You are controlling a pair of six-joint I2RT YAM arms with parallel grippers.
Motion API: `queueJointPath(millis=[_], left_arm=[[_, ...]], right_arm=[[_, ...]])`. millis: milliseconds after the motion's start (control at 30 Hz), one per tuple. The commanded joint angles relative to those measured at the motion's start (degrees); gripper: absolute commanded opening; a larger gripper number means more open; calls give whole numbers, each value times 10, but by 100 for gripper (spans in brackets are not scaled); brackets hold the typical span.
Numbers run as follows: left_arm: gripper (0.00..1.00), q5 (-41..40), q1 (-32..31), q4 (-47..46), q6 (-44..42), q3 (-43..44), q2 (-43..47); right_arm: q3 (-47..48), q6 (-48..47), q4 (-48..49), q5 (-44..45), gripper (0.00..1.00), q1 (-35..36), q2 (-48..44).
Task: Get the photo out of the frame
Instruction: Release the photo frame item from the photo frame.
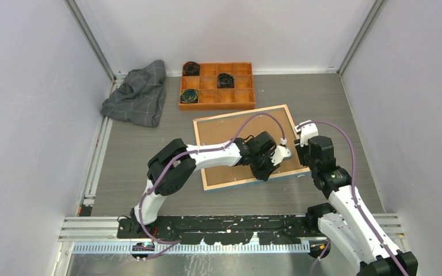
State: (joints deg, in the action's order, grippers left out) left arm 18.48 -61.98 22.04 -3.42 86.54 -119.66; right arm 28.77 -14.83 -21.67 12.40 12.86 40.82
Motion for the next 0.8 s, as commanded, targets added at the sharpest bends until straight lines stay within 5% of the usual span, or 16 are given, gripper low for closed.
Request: queueJointPath(millis=[0, 267, 767], left_arm=[[0, 72, -11, 54, 11, -16, -32], [0, 112, -13, 57, 9, -17, -43], [0, 116, -13, 62, 23, -7, -52]], right_arm=[[-23, -10, 71, -14, 0, -7, 14], [-41, -27, 115, -50, 1, -19, 30], [28, -63, -17, -104, 1, -115, 15]])
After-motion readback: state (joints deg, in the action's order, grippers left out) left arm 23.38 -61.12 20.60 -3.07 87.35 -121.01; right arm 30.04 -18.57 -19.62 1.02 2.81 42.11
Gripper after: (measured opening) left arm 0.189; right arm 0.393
